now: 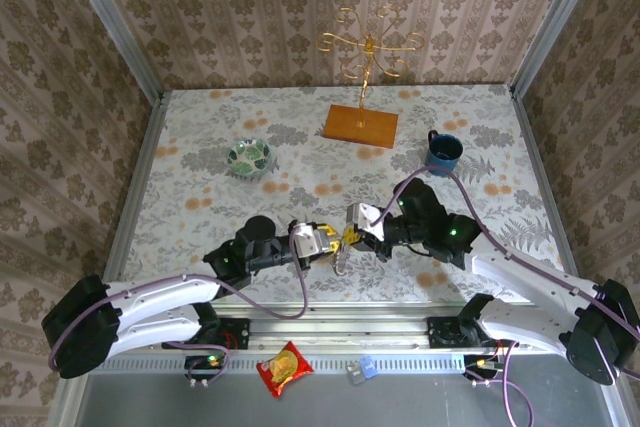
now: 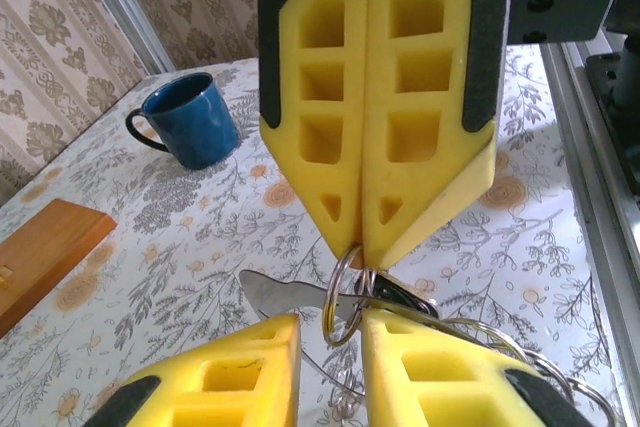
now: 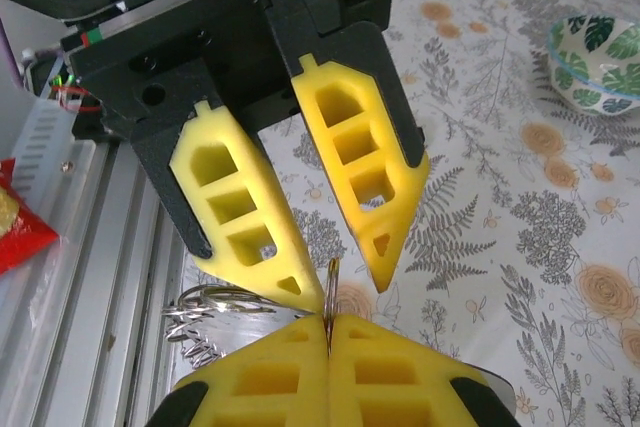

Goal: Put the keys on the keyring

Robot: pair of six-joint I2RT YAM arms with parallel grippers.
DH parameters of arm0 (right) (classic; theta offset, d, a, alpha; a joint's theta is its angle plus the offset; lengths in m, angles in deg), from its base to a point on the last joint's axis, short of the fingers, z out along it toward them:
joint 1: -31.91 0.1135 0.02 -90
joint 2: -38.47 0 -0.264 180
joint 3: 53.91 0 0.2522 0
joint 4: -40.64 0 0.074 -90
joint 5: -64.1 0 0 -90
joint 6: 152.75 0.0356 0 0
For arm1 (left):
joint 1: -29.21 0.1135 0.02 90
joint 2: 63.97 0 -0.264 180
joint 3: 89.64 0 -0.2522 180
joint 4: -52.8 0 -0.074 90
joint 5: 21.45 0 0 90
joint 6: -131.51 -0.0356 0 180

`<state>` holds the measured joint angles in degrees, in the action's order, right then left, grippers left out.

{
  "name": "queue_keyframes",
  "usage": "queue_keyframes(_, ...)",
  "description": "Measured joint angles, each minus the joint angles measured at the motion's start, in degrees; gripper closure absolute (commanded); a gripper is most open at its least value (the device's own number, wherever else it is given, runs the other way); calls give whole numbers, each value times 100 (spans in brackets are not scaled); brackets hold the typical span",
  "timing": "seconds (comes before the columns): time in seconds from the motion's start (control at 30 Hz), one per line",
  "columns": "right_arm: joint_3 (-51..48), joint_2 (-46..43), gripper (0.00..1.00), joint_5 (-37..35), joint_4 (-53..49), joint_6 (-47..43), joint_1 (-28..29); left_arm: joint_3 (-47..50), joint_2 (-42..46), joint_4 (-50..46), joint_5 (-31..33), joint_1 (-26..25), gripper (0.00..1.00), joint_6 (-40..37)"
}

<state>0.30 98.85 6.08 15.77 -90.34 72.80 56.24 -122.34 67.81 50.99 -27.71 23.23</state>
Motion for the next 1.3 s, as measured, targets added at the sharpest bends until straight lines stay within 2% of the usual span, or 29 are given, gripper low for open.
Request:
queue_keyframes(0.23, 422, 282, 100, -308, -535, -426, 249, -81, 0, -306, -72, 0, 81, -87)
queue_keyframes(0.43, 538, 385, 100, -459, -693, -588, 326, -85, 0, -448, -170, 0, 98, -125)
queue_keyframes(0.7, 205, 4, 77, -442, -378, -356, 214, -83, 105, -435, -203, 0, 100, -105)
queue_keyframes(0.8, -35, -205, 73, -420, -212, -219, 129, -72, 114, -330, -203, 0, 100, -81)
queue_keyframes(0.97, -70, -151, 75, -415, -142, -153, 116, 2, 111, -168, -214, 0, 100, -42)
queue_keyframes(1.3, -70, -48, 96, -413, -138, -85, 116, 59, 111, -87, -212, 0, 100, 26)
